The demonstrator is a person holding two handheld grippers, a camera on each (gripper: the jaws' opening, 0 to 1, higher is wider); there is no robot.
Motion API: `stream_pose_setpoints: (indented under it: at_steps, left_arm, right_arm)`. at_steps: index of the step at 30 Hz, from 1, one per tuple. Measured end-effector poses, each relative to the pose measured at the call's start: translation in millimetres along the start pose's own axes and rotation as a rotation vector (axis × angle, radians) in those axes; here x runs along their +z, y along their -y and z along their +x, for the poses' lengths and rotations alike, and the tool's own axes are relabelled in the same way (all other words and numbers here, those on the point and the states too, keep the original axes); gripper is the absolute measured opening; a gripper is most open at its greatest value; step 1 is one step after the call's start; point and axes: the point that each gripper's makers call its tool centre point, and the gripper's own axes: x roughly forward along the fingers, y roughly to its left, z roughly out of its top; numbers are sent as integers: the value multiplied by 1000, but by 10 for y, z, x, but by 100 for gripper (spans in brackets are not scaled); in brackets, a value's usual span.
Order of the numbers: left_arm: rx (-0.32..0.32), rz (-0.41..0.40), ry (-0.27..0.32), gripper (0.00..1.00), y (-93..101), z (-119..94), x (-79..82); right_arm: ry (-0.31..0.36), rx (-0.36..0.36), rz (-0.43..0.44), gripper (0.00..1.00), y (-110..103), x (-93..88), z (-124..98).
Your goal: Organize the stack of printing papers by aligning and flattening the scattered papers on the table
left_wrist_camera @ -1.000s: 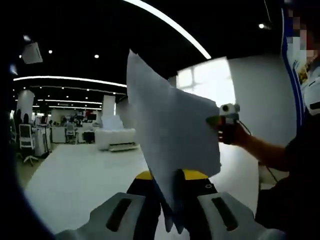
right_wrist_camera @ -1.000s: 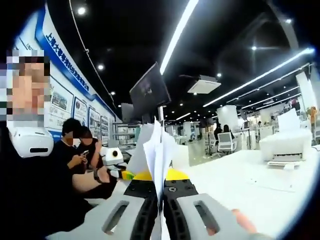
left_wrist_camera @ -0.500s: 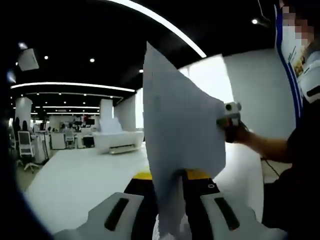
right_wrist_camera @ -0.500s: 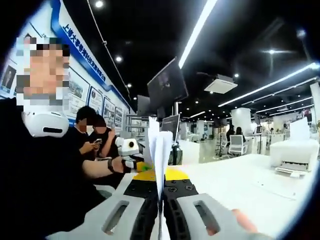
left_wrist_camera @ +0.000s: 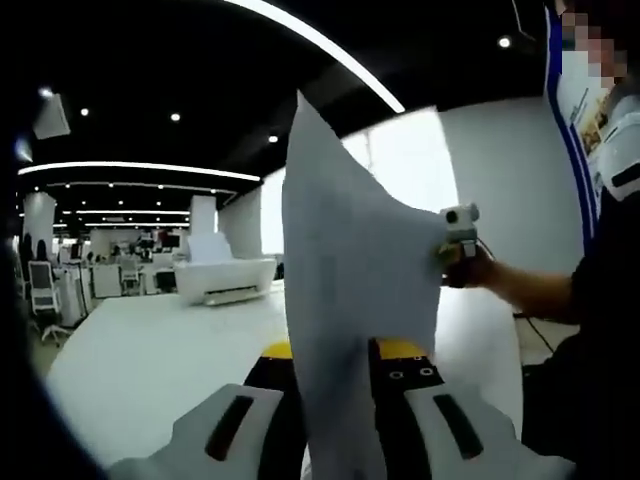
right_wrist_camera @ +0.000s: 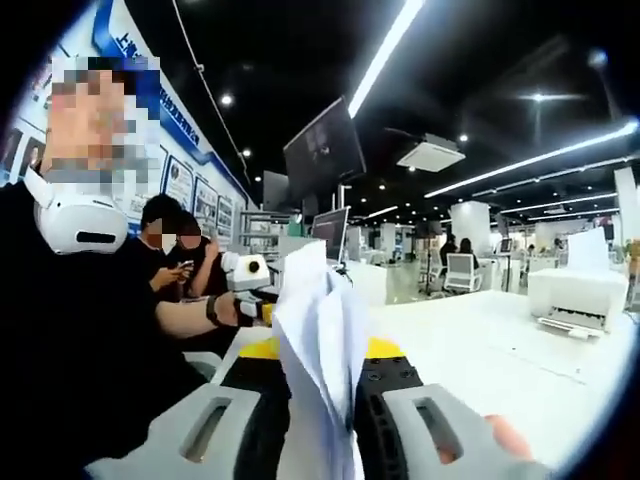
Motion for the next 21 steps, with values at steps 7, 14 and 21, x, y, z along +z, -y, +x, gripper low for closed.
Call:
stream_pose_setpoints:
  at_steps: [7,14,21]
  left_arm:
    - [-38,-4,5,26,132,105,-42]
    - [-48,2,-16,28,190,169,-92]
    - [-48,10,-24,29,186,268,-32]
  right_arm:
    - [-37,-6,0,28,-63,-100,15]
    - [-5,-70,24,34,58,-115,-69]
    - [36,-88,40,39,119,-36,-43]
